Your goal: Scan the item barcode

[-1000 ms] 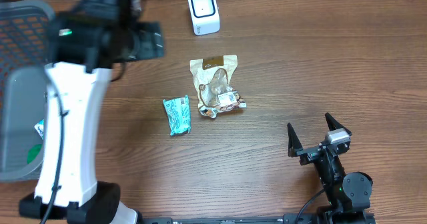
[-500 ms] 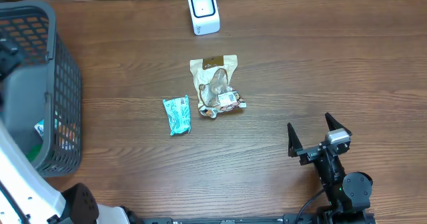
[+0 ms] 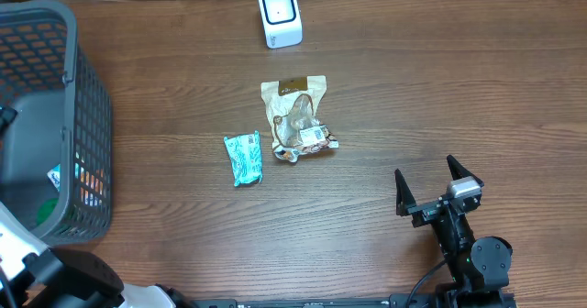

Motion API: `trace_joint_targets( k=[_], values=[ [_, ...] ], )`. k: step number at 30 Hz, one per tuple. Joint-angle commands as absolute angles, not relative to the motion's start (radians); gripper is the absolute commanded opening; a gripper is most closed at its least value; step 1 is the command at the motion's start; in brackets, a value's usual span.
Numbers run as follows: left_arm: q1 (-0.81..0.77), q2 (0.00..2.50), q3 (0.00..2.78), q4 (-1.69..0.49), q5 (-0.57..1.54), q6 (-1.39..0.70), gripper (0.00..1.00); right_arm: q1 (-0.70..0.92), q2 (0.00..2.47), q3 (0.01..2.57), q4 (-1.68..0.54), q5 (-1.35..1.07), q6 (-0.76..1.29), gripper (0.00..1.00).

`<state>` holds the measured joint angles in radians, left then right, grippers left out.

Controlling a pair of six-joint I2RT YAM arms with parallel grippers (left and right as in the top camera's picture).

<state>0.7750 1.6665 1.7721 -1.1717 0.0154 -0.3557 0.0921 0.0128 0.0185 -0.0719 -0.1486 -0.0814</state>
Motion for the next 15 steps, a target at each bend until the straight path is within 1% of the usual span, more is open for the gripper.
trace_joint_targets(
  k=[1,5,7,15],
  values=[
    [0.789,1.681,1.659,-1.092,0.072,-0.249,0.91,0.089,0.003,0.008,-0.069,-0.134,-0.078,1.0],
    [0.785,1.718,1.567,-1.01,0.071,-0.155,0.9,0.089,0.003,0.008,-0.069,-0.135,-0.078,1.0],
    [0.779,1.744,1.539,-0.992,0.067,-0.114,0.88,0.089,0.003,0.008,-0.069,-0.134,-0.078,1.0],
    [0.778,1.865,1.518,-0.979,0.019,-0.138,0.8,0.089,0.003,0.008,-0.069,-0.134,-0.078,1.0]
  ],
)
